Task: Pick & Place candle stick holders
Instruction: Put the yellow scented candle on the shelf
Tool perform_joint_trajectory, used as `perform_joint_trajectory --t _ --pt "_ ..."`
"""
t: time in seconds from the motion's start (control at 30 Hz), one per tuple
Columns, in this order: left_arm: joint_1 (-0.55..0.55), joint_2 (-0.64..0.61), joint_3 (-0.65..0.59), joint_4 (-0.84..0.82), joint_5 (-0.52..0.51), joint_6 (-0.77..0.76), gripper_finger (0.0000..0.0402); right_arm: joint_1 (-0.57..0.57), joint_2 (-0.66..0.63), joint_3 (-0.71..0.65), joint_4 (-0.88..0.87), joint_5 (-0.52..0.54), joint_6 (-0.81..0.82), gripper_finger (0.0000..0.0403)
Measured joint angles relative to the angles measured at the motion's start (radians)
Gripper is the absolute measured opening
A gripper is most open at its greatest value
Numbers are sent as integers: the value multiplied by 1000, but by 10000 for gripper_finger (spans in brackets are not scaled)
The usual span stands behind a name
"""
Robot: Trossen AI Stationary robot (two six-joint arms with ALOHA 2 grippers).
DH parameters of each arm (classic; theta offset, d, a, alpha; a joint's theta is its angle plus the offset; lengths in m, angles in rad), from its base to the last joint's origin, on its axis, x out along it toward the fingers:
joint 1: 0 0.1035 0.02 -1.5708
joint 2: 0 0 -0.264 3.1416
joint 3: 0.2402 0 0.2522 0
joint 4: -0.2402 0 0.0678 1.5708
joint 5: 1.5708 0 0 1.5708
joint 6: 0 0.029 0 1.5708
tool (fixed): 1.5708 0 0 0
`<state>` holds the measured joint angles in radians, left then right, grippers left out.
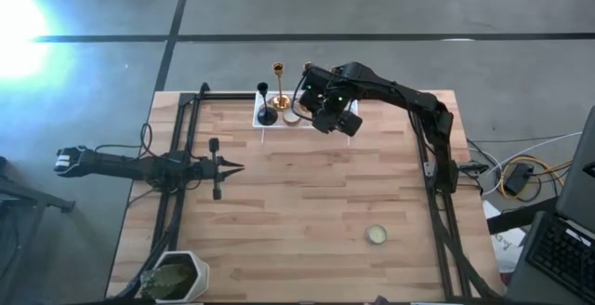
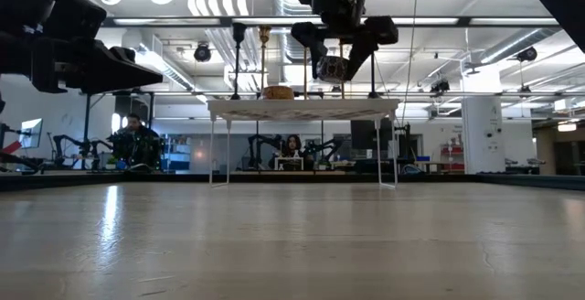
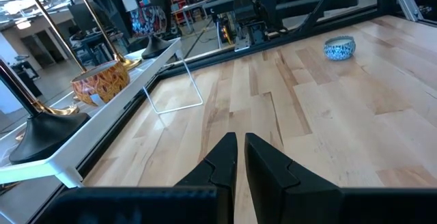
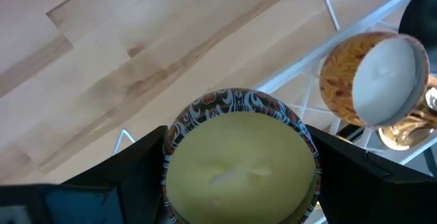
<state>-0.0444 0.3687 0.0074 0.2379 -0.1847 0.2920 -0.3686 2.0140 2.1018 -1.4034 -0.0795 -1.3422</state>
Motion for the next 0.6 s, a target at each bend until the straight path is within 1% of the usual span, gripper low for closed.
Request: perform_joint_trajectory --t 0.6 --pt "0 0 0 0 0 0 34 -40 0 -52 70 -8 -5 290"
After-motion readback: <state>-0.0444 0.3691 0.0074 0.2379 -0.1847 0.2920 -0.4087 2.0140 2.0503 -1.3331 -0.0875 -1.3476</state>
